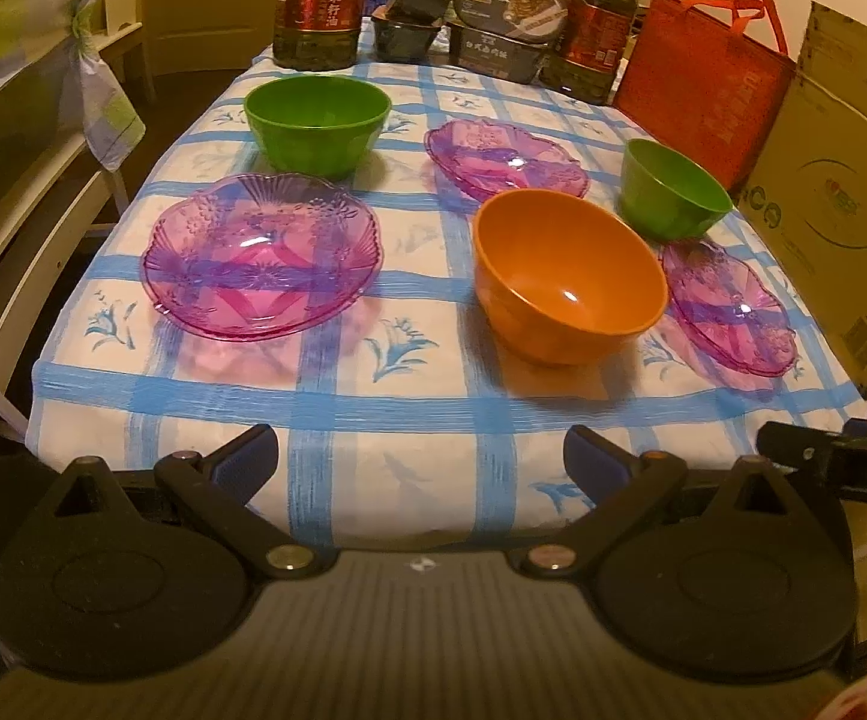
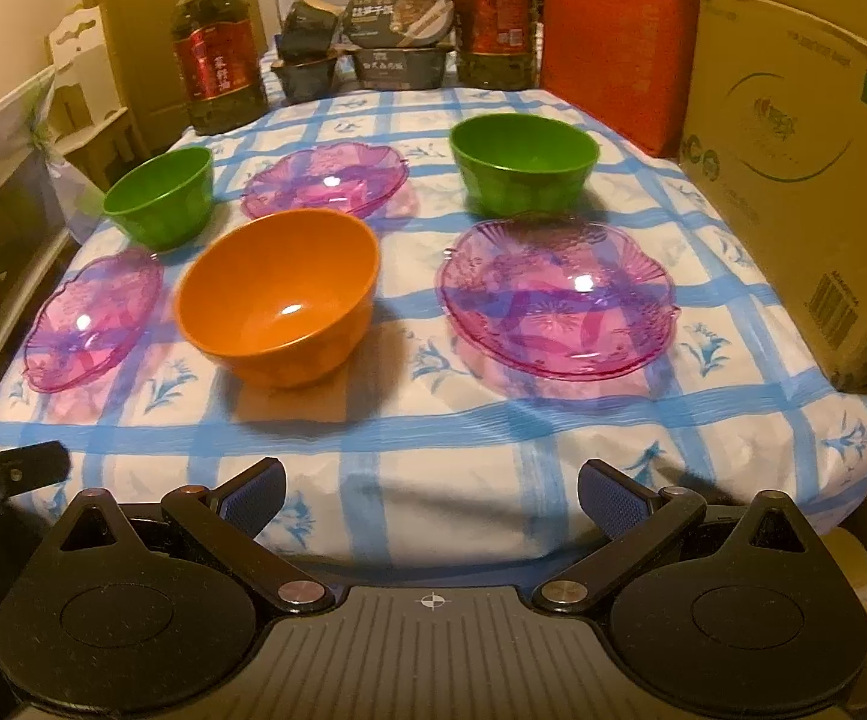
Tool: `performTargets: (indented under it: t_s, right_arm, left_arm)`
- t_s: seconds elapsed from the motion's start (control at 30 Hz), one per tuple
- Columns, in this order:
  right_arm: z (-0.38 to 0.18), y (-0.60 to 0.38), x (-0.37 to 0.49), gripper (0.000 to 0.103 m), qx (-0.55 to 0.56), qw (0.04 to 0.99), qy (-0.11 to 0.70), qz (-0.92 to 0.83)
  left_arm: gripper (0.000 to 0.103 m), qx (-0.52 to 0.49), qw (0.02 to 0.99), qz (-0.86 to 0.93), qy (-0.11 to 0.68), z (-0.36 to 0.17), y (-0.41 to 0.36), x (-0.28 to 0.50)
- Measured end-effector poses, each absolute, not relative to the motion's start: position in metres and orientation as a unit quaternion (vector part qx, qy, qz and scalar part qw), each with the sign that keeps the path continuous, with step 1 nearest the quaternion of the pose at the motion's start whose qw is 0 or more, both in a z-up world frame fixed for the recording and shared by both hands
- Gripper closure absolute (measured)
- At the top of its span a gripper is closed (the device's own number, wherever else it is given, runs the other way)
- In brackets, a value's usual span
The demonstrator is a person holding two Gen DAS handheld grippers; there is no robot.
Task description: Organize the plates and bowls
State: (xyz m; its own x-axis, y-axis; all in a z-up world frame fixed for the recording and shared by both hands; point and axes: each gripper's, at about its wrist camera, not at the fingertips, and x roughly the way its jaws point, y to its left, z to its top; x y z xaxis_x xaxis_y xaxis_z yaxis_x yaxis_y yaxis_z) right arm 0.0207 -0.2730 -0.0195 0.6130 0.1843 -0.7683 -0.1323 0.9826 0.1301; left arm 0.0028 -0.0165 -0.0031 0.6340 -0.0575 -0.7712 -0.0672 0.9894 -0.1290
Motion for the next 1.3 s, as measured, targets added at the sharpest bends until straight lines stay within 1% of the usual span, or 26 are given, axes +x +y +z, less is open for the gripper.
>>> performTargets:
  t_s: [1.3]
  right_arm:
    - [-0.0191,-0.2646,0.0210,0.000,0.029,0.896,0.432,0.101]
  left_arm:
    - [0.002,-0.067,0.900,-0.013,0.430,-0.0064,-0.0260,0.0045]
